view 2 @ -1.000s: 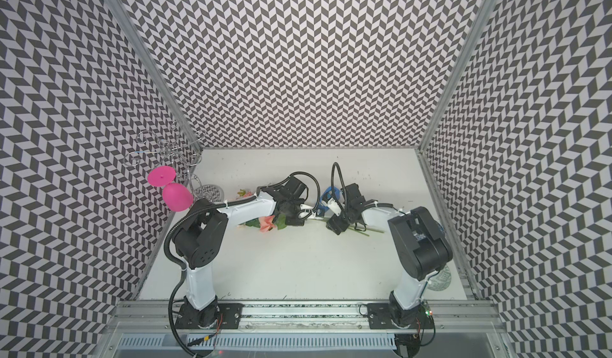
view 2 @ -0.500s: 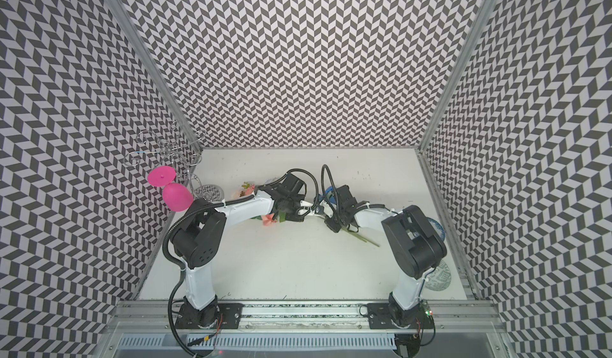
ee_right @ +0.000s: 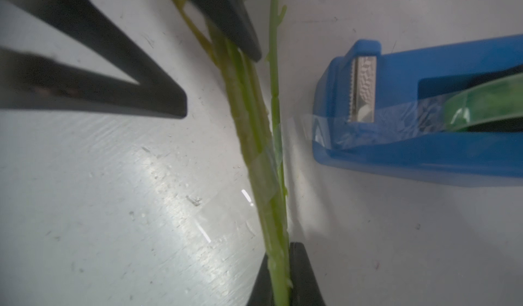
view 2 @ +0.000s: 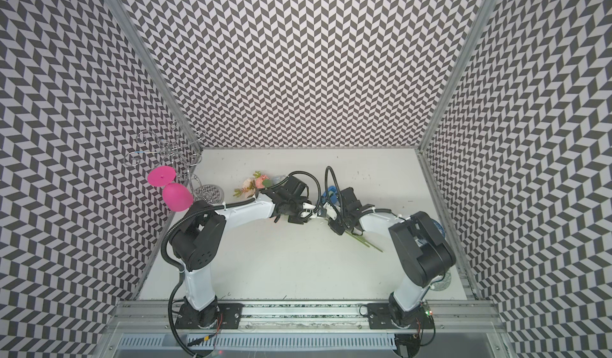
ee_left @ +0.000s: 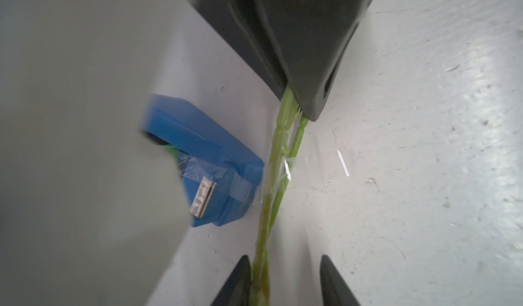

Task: Wrap bouquets with tape
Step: Pick up the unwrapped bouquet from the center of the board.

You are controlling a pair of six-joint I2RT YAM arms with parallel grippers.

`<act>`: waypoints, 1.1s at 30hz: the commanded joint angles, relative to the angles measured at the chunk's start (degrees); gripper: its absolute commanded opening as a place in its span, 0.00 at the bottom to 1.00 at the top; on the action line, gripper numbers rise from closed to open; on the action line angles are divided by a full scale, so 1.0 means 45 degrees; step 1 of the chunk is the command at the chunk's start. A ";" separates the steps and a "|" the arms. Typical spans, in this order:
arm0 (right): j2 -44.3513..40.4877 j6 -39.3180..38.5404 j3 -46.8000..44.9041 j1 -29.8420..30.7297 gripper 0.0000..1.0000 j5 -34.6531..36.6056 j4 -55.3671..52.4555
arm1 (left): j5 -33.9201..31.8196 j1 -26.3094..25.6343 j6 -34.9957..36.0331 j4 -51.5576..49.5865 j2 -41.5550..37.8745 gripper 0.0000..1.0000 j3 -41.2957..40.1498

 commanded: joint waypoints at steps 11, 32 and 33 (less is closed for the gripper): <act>-0.0360 -0.0249 -0.0179 0.0181 0.00 -0.0629 0.0814 | -0.1308 0.0540 -0.3452 0.2907 -0.1002 0.99 -0.1064; -0.0286 -0.0064 -0.0078 0.0223 0.00 -0.0813 0.0833 | 0.1492 0.1264 -2.3482 0.9366 -0.7940 0.99 -0.7658; -0.0247 -0.0030 -0.0059 0.0237 0.00 -0.0824 0.0816 | 0.1259 0.1045 -2.4623 0.9932 -0.8184 0.99 -0.8221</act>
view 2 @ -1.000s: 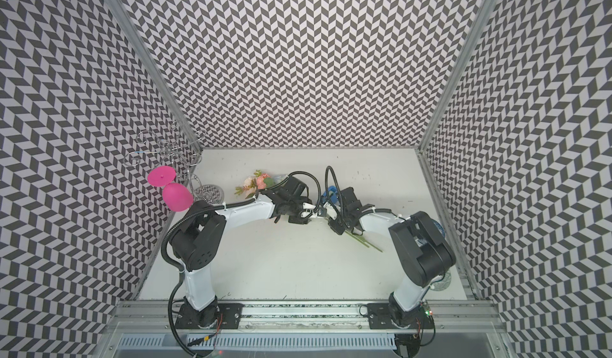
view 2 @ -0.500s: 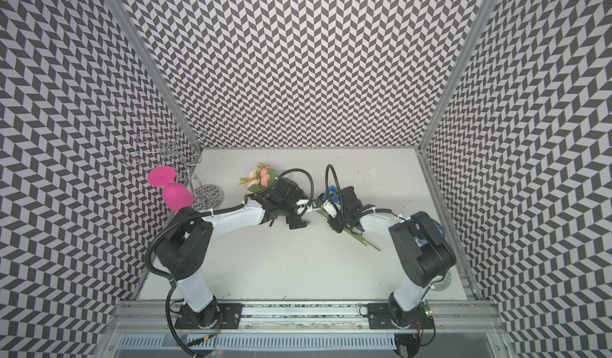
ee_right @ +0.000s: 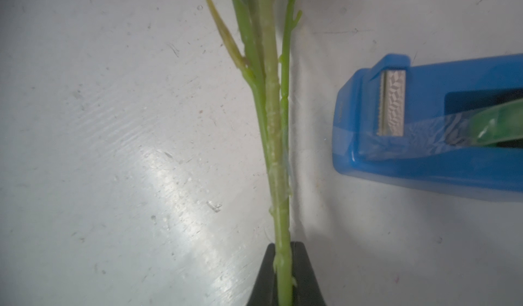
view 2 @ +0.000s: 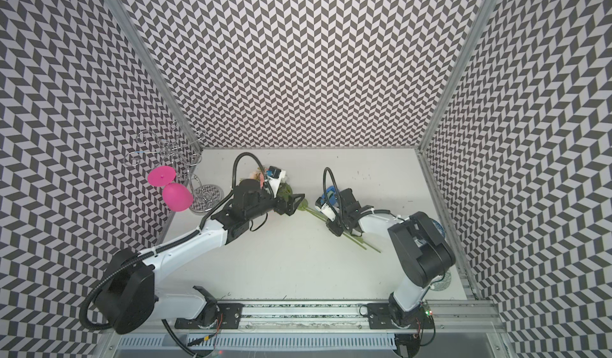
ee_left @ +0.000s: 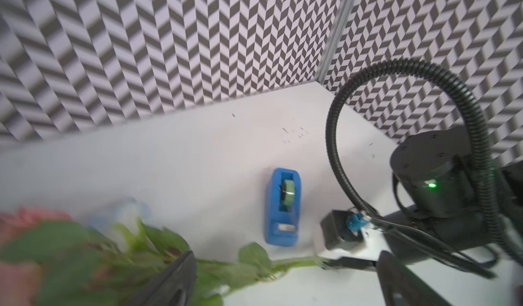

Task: Wrap bouquets with tape
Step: Pick up the unwrapped bouquet from the center of the board, then wrap the tape around the bouquet.

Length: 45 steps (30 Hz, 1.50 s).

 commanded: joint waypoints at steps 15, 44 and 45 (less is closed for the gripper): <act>-0.0485 0.0073 -0.0081 0.0402 0.00 -0.0441 0.0741 | -0.1897 -0.1755 -1.2611 0.3667 0.2062 0.99 -0.2187; -0.0543 0.0148 -0.0132 0.0406 0.00 -0.0606 0.0827 | -0.5028 -0.1862 -1.4044 0.6836 0.6845 0.99 -0.1135; -0.0537 0.0155 -0.0151 0.0415 0.00 -0.0635 0.0847 | -0.4945 -0.1852 -1.4188 0.6989 0.7032 0.99 -0.1142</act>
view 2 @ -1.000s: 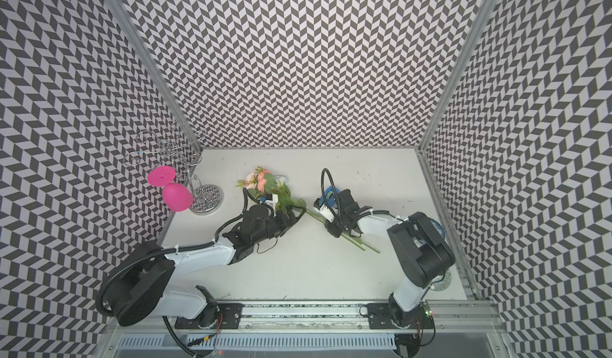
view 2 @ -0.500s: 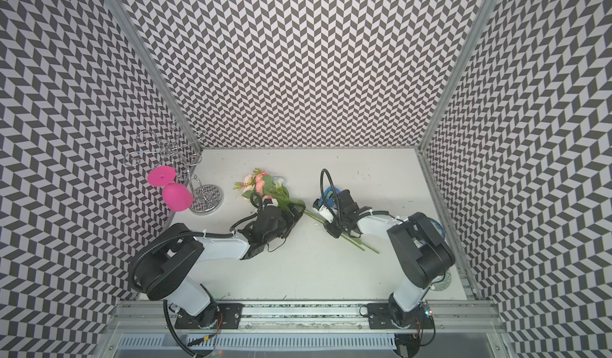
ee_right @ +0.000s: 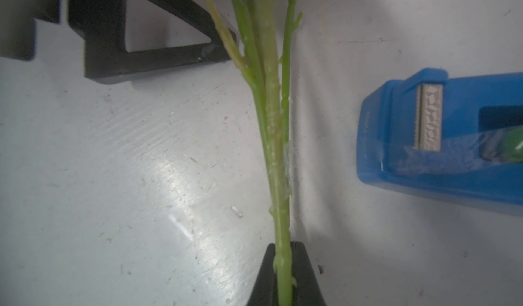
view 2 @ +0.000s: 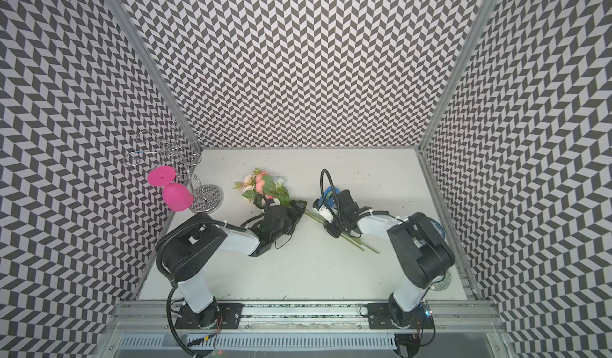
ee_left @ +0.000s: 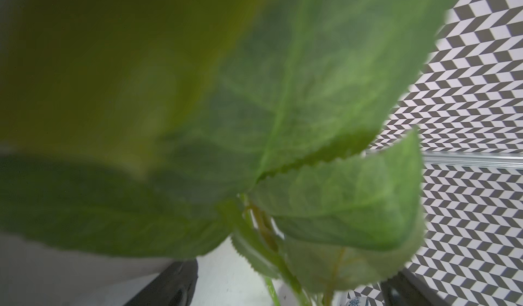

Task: Wrap bouquets with tape
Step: Wrap the tape around the bouquet.

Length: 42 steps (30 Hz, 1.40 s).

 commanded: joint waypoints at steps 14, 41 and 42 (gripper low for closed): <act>-0.0565 0.0035 -0.0088 0.0075 0.00 -0.0553 0.0844 | -0.0111 0.0094 -0.0378 0.2102 0.2076 0.98 0.0265; -0.0451 0.0063 -0.0076 0.0069 0.00 -0.0365 0.0868 | 0.0329 0.0074 0.0498 0.5965 0.4035 0.58 0.0031; -0.0442 0.0088 -0.0059 0.0062 0.00 -0.0344 0.0862 | 0.0348 0.0077 0.0501 0.5978 0.4037 0.52 0.0031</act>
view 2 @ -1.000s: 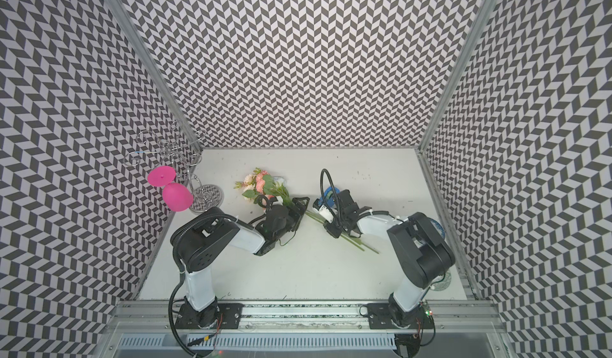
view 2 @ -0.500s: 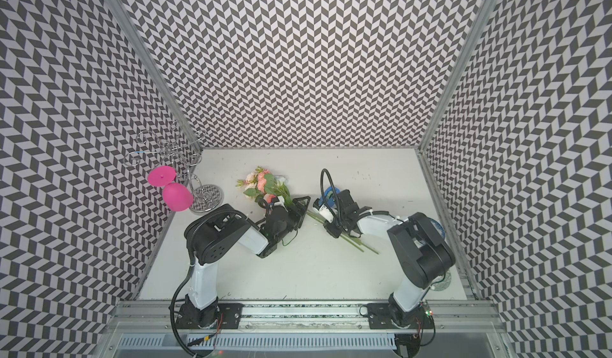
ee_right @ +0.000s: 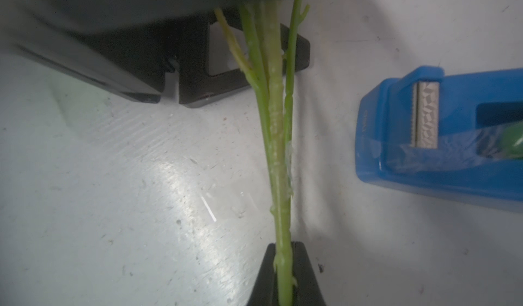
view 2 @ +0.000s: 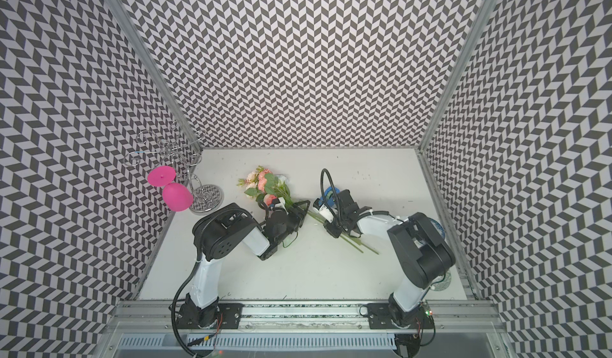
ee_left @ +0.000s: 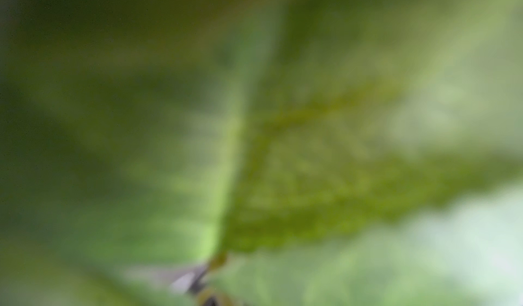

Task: Wrap bouquets with tape
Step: Wrap the tape around the bouquet.

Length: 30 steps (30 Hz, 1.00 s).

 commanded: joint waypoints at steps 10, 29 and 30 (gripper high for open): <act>-0.0160 0.0055 -0.0004 0.0179 0.00 -0.0131 0.0910 | 0.0150 0.0010 0.0444 -0.0271 0.0345 0.35 0.0000; -0.0729 0.0699 -0.0385 0.0230 0.33 0.0594 0.1110 | 0.0384 -0.0052 -0.0073 -0.0336 0.0519 0.00 -0.0021; -0.0897 0.0732 -0.0451 0.0214 0.36 0.0575 0.1116 | 0.0397 -0.0060 -0.0112 -0.0242 0.0539 0.00 -0.0021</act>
